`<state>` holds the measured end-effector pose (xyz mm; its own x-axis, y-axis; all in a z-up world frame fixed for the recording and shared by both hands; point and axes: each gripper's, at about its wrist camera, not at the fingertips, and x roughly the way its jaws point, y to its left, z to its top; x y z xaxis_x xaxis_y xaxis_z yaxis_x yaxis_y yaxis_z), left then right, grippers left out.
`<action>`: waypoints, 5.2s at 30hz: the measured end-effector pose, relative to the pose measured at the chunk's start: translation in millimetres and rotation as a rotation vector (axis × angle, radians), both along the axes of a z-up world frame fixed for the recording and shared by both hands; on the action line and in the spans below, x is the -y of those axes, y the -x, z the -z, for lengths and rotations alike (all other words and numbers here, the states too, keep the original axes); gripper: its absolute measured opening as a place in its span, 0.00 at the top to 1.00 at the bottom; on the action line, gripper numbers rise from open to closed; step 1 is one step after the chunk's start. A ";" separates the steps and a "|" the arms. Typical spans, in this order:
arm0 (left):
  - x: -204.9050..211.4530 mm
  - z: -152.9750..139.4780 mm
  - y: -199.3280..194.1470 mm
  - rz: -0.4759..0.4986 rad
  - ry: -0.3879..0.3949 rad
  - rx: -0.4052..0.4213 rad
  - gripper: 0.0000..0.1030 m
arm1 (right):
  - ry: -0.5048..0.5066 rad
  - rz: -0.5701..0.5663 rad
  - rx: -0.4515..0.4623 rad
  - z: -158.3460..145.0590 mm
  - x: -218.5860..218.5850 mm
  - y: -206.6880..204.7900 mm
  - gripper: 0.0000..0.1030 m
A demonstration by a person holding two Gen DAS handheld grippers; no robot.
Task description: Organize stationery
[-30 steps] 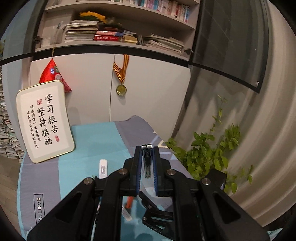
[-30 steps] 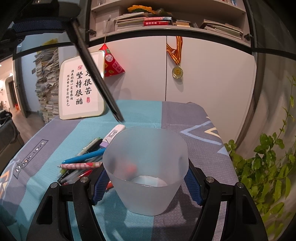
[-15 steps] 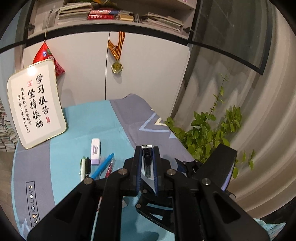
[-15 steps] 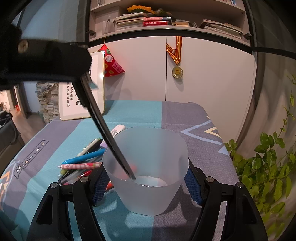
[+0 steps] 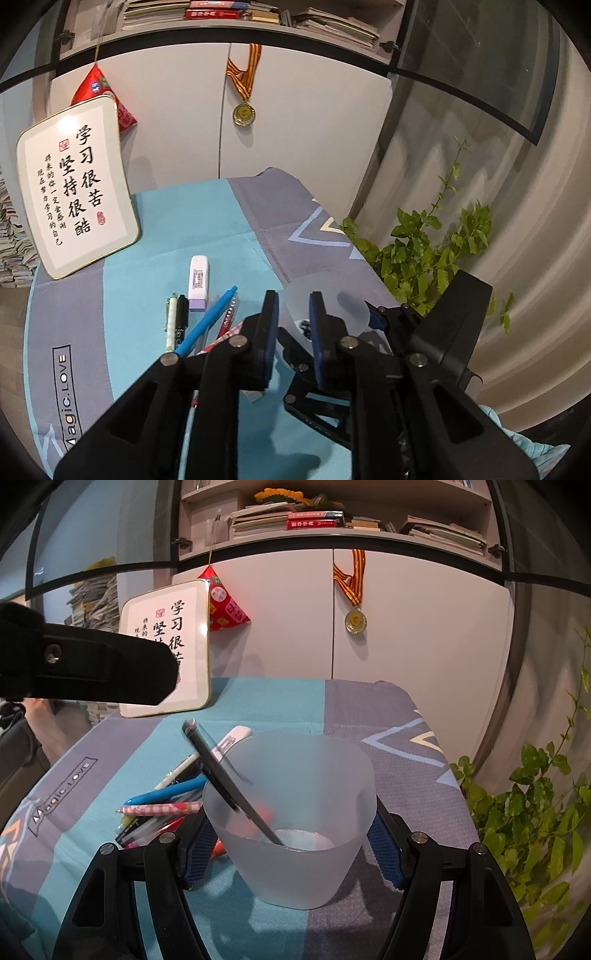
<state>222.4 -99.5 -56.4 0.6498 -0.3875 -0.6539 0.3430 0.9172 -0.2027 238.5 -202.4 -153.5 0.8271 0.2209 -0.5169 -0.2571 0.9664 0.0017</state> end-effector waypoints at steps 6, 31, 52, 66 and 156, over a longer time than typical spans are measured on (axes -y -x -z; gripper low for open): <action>-33.3 -1.3 5.6 -0.068 -0.021 0.041 0.77 | 0.003 0.001 0.000 -0.4 -1.6 0.6 0.29; -15.7 103.3 -22.4 0.168 -0.307 0.017 0.75 | 0.006 0.007 -0.021 1.5 -1.2 -2.3 0.28; -25.8 106.1 -32.8 0.148 -0.385 0.015 0.87 | 0.003 0.024 -0.020 2.1 -0.6 -1.4 0.29; -18.8 118.5 -42.2 0.244 -0.424 -0.045 0.86 | -0.016 0.020 -0.028 2.1 0.5 -2.1 0.29; -0.9 93.9 54.5 0.172 -0.156 -0.109 0.51 | -0.031 0.048 -0.017 2.5 6.0 -0.8 0.28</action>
<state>168.0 -98.6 -150.4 0.5051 -0.3750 -0.7773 0.4804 0.8704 -0.1077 239.4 -208.4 -156.0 0.8279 0.1979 -0.5248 -0.2105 0.9769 0.0363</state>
